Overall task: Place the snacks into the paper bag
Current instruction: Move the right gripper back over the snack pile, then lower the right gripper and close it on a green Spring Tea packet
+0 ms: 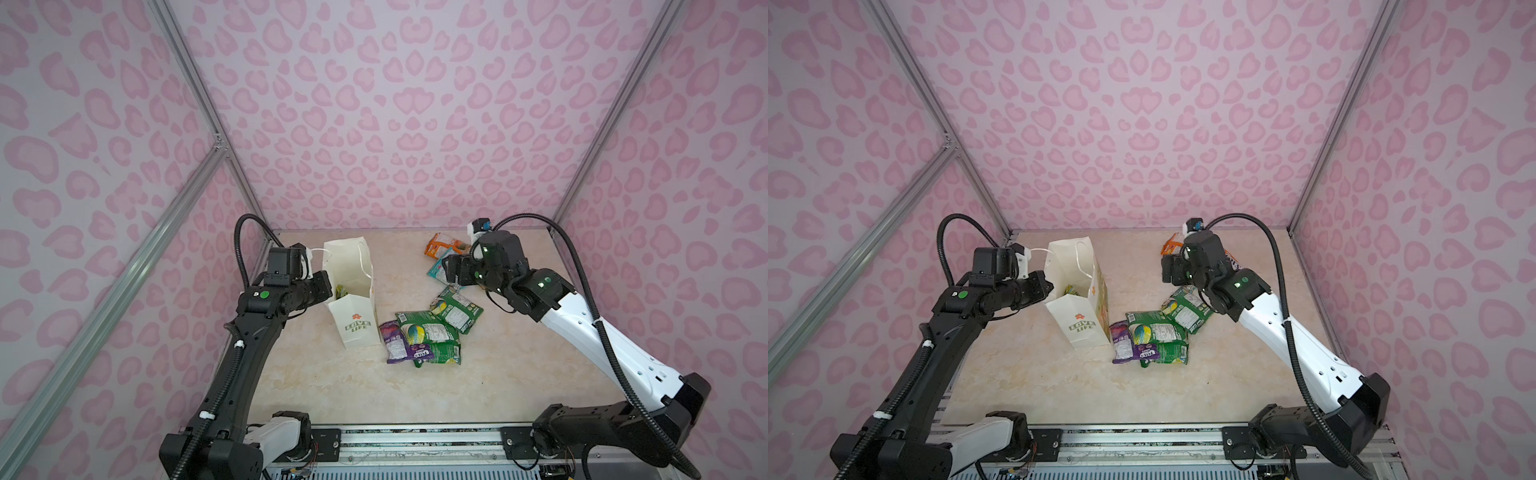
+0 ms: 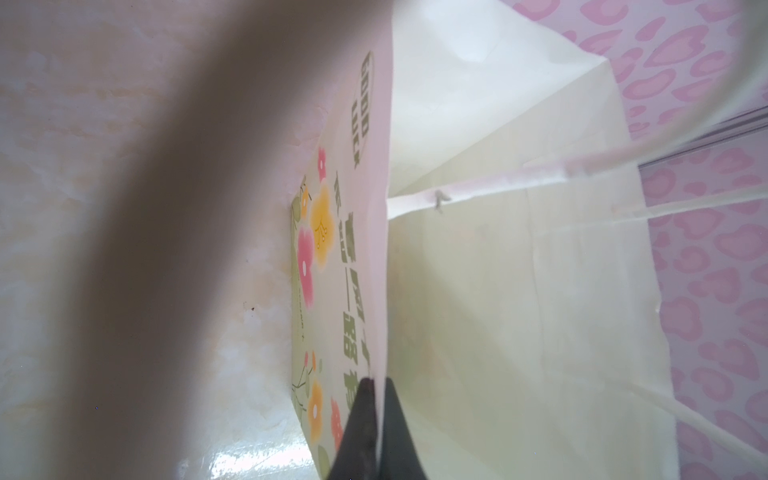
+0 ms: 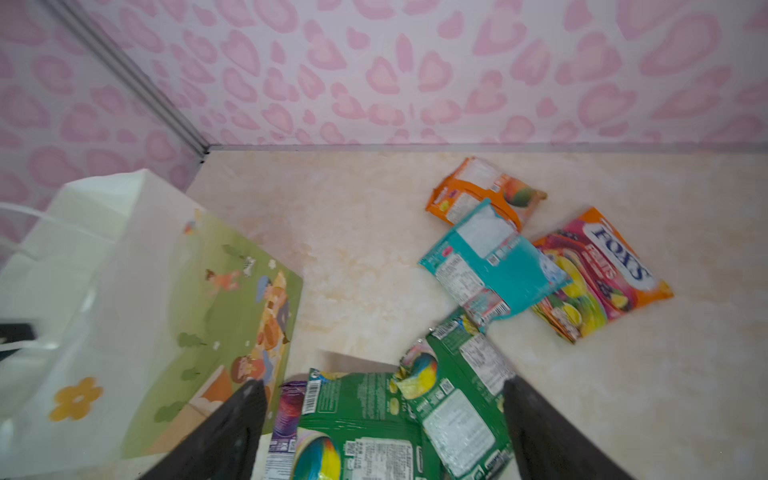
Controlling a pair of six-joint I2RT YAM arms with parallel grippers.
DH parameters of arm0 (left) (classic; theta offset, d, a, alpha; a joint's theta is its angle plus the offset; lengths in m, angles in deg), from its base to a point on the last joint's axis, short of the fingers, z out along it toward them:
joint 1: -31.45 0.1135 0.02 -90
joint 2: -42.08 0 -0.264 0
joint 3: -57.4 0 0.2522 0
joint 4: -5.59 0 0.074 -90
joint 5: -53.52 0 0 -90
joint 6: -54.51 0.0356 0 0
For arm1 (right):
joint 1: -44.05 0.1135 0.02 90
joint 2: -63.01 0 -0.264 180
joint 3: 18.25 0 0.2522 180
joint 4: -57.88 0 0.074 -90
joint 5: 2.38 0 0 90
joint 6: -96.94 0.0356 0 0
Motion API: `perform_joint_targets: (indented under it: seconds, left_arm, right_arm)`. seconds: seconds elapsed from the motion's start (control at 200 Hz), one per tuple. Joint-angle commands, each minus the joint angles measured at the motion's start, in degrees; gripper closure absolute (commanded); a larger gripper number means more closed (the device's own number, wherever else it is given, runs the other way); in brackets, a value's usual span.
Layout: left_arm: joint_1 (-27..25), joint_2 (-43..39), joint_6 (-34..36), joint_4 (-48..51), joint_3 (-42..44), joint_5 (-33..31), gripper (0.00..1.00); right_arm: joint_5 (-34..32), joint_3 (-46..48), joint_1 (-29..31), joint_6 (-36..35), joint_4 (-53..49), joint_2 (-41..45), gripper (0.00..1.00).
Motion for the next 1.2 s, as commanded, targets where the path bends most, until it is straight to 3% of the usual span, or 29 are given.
perform_joint_targets:
  seconds: [0.0, 0.18, 0.48, 0.68, 0.82, 1.015, 1.195]
  left_arm:
    - [-0.07, -0.21, 0.27, -0.42, 0.02, 0.44, 0.97]
    - [-0.22, 0.06, 0.27, -0.43, 0.05, 0.57, 0.97]
    - [-0.54, 0.21, 0.45, -0.42, 0.04, 0.56, 0.97]
    - [-0.83, 0.56, 0.53, -0.33, 0.04, -0.05, 0.97]
    - [-0.83, 0.71, 0.54, -0.33, 0.05, -0.52, 0.97]
    - [-0.83, 1.01, 0.53, -0.16, 0.04, -0.66, 0.97]
    - [-0.83, 1.07, 0.53, -0.16, -0.01, -0.50, 0.97]
  right_arm:
    - [10.37, 9.89, -6.87, 6.54, 3.73, 4.47, 0.09]
    - [20.55, 23.51, -17.32, 11.49, 9.49, 8.58, 0.09]
    - [28.32, 36.05, -25.53, 14.97, 23.63, 6.85, 0.08]
    - [34.70, 38.19, -28.24, 16.31, 30.37, -1.42, 0.08]
    - [38.37, 40.80, -28.32, 21.23, 39.12, -7.05, 0.09]
    - [38.19, 44.70, -26.79, 26.11, 44.41, -8.01, 0.09]
    - [37.88, 49.77, -24.40, 36.50, 56.61, -9.17, 0.10]
